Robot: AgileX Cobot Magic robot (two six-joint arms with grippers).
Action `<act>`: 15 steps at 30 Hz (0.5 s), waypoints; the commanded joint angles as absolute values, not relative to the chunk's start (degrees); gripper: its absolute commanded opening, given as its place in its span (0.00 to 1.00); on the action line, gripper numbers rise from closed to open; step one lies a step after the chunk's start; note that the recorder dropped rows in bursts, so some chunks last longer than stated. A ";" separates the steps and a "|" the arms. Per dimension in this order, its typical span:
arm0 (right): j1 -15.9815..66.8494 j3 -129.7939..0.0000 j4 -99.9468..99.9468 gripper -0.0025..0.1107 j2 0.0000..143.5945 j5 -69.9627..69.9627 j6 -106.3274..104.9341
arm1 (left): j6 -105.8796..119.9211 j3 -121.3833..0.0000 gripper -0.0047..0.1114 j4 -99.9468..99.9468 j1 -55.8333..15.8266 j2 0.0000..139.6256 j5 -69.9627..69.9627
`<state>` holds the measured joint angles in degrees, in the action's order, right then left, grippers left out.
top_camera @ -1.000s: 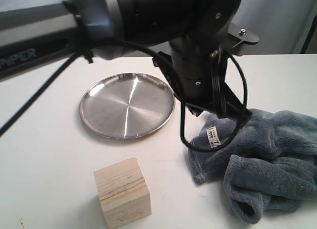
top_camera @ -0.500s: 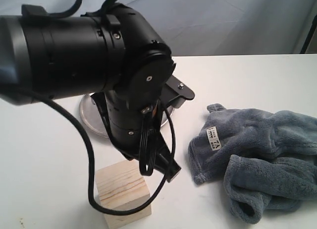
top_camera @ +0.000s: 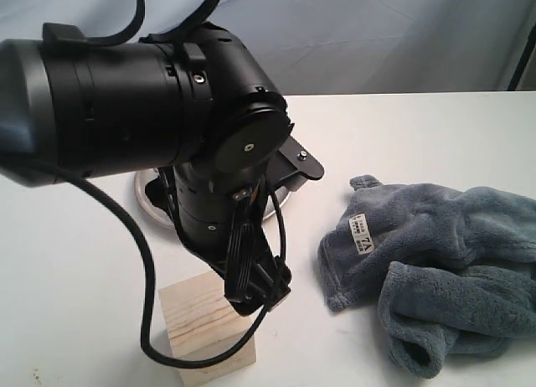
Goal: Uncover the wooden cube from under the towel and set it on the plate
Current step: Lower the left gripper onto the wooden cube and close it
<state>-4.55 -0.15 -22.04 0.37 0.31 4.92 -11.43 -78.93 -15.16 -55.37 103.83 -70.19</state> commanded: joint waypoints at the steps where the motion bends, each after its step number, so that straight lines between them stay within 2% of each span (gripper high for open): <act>1: -4.55 0.00 -22.32 0.05 0.00 0.99 5.15 | -11.16 -78.62 0.94 -18.17 -55.26 102.97 -69.96; 8: -4.55 0.00 -22.32 0.05 0.00 0.99 5.15 | 9.73 -78.62 0.94 -8.00 -54.81 102.97 -69.96; 15: -4.55 0.00 -22.32 0.05 0.00 0.99 5.15 | 21.51 -78.33 0.94 1.19 -45.76 102.97 -69.96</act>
<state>-4.55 -0.15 -22.04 0.37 0.31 4.92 17.62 -78.93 0.00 -46.92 103.83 -70.19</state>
